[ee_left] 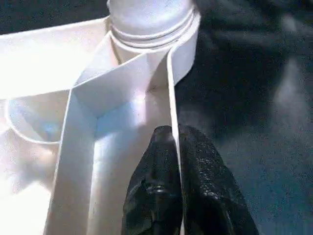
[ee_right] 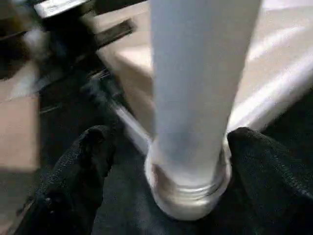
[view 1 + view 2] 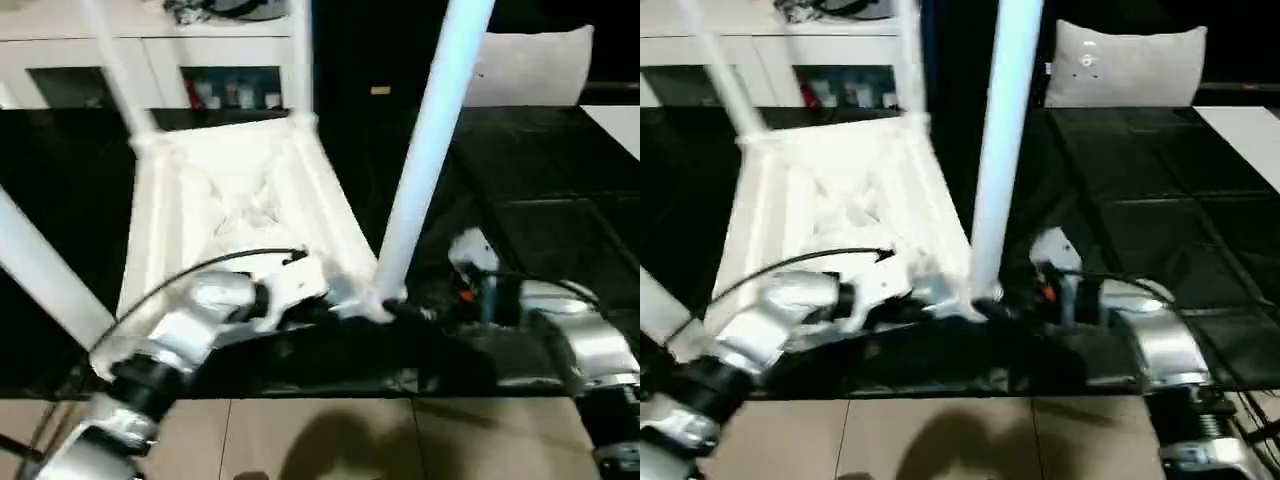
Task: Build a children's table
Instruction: Rotate leg to tighten
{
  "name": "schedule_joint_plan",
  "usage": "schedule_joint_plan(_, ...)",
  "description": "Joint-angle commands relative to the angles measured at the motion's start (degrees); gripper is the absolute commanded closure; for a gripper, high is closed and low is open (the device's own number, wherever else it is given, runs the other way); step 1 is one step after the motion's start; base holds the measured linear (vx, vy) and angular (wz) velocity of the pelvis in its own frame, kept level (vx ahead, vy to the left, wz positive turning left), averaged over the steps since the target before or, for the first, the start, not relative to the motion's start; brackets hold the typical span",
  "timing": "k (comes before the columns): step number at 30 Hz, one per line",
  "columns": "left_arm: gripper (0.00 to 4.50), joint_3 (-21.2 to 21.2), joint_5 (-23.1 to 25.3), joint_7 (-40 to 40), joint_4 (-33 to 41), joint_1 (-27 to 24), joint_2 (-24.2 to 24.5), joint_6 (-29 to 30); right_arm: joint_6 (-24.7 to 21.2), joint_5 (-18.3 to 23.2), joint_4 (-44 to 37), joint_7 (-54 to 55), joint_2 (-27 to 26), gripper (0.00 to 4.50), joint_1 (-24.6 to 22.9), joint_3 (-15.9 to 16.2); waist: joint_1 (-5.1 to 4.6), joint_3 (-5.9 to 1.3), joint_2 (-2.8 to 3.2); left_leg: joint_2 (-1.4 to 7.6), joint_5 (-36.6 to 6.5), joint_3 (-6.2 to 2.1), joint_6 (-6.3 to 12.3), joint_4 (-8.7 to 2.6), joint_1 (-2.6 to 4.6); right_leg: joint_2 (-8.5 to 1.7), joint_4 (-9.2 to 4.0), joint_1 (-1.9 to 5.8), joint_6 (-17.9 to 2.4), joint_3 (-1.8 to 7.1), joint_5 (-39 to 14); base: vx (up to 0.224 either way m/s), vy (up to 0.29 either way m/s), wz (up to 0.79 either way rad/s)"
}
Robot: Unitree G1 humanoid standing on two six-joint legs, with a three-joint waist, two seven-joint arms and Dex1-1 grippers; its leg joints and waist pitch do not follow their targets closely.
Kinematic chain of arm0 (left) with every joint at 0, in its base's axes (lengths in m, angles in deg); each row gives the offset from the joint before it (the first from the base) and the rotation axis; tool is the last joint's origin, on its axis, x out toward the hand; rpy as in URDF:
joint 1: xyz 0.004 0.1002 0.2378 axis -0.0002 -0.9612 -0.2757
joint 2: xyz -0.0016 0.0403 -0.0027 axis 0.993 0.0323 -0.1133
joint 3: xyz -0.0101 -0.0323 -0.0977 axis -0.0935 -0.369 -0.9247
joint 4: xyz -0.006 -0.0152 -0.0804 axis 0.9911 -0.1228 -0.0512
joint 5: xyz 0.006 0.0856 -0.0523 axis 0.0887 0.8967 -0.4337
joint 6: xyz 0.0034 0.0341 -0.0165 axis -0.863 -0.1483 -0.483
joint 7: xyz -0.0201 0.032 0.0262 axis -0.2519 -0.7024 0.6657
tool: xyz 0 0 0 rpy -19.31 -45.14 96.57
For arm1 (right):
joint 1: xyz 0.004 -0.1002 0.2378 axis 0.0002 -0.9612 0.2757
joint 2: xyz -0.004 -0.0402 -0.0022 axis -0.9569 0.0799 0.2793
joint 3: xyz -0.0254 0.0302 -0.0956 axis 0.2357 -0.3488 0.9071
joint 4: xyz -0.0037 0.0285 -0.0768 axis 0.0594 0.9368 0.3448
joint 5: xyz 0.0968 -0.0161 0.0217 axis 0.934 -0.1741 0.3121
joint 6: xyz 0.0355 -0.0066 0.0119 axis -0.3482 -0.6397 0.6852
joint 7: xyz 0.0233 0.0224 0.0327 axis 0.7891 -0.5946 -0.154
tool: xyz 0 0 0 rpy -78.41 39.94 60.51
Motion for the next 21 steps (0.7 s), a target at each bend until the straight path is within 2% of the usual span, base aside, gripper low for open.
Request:
schedule_joint_plan(1,4.5,2.7,0.5,-3.4,0.9,0.3,0.2,-2.7,0.5,1.2,-0.9,-3.0,0.5,0.58,0.3,1.2,0.2,-3.93,-0.78,4.54,2.3,-1.79,7.9,-3.58,-0.27,-6.32,-3.95,4.17,0.7,5.29,-13.7,0.0,0.0,0.0)
schedule_joint_plan(2,4.5,3.6,-0.2,-7.7,1.2,0.2,1.9,-4.6,0.6,1.6,-0.4,-6.1,1.6,0.58,0.9,2.2,0.4,-3.99,-0.88,4.7,2.7,-1.84,7.84,-3.57,-0.12,-6.33,-3.8,4.07,0.5,5.37,-13.4,0.0,0.0,0.0)
schedule_joint_plan(3,4.5,3.7,-0.3,-8.1,1.3,0.2,2.1,-4.8,0.6,1.6,-0.3,-6.4,1.7,0.58,1.0,2.3,0.63,-3.98,-0.82,4.73,2.7,-1.84,7.84,-3.54,-0.12,-6.4,-3.77,4.08,0.4,5.4,-13.4,0.0,0.0,0.0)
schedule_joint_plan(4,4.5,4.4,-0.9,-11.5,1.8,0.2,3.4,-6.0,0.6,2.0,0.2,-8.7,2.4,0.76,1.5,3.1,0.92,-4.09,-0.8,4.78,3.1,-1.78,7.83,-3.5,-0.06,-6.47,-3.57,4.05,0.0,5.5,-12.6,0.0,0.0,0.0)
schedule_joint_plan(5,4.5,4.7,-1.0,-12.5,2.0,0.2,3.9,-6.2,0.6,2.0,0.3,-9.2,2.5,0.96,1.7,3.4,1.07,-4.12,-0.77,4.93,3.6,-1.83,7.92,-3.48,-0.11,-6.49,-3.31,4.01,-0.5,5.58,-11.6,0.0,0.0,0.0)
schedule_joint_plan(7,4.5,5.0,-1.2,-13.3,2.1,0.2,4.2,-6.4,0.7,2.2,0.5,-10.0,2.6,0.96,1.8,3.6,1.24,-4.11,-0.96,5.1,4.0,-1.82,7.76,-3.48,-0.04,-6.61,-3.22,3.93,-1.1,5.63,-11.0,0.0,0.0,0.0)
schedule_joint_plan(8,4.5,5.7,-1.5,-14.8,2.2,0.3,4.8,-7.0,0.7,2.4,0.8,-11.2,2.9,0.98,2.1,4.2,1.47,-4.09,-0.89,4.9,3.5,-1.74,7.55,-3.48,-0.14,-6.68,-3.23,4.04,-1.2,5.58,-11.7,0.0,0.0,0.0)
schedule_joint_plan(10,4.5,6.0,-1.8,-15.6,2.2,0.4,5.0,-7.5,0.6,2.6,1.1,-12.1,2.9,1.37,2.3,4.4,1.55,-4.05,-0.86,4.9,3.1,-1.68,7.18,-3.54,-0.12,-6.64,-3.41,4.02,-1.0,5.6,-12.7,0.0,0.0,0.0)
schedule_joint_plan(14,4.5,6.3,-2.0,-17.0,2.3,0.5,4.9,-8.4,0.2,2.6,1.5,-14.0,2.5,1.53,2.2,5.1,1.92,-4.08,-0.88,5.0,2.9,-1.76,6.58,-3.58,-0.06,-6.6,-3.52,4.05,-0.4,5.55,-13.3,0.0,0.0,0.0)
schedule_joint_plan(15,4.5,6.3,-2.0,-17.2,2.2,0.5,4.9,-8.6,0.3,2.7,1.5,-14.0,2.4,1.81,2.1,5.2,1.95,-4.07,-0.92,4.89,2.7,-1.71,6.39,-3.58,-0.09,-6.58,-3.57,4.08,-0.1,5.55,-13.4,0.0,0.0,0.0)
schedule_joint_plan(19,4.5,6.5,-2.2,-17.7,2.0,0.5,4.8,-9.0,-0.2,3.3,1.2,-14.5,2.1,1.92,1.7,5.7,1.97,-4.18,-0.88,4.92,3.2,-1.78,6.37,-3.54,-0.14,-6.53,-3.46,4.12,0.1,5.5,-12.8,0.0,0.0,0.0)
schedule_joint_plan(21,4.5,6.5,-2.5,-17.8,2.0,0.3,4.8,-8.8,-0.7,3.7,0.6,-15.0,1.9,2.23,1.2,5.8,1.94,-4.2,-0.94,4.94,3.5,-1.79,6.43,-3.51,-0.13,-6.51,-3.37,4.09,0.0,5.51,-12.2,0.0,0.0,0.0)
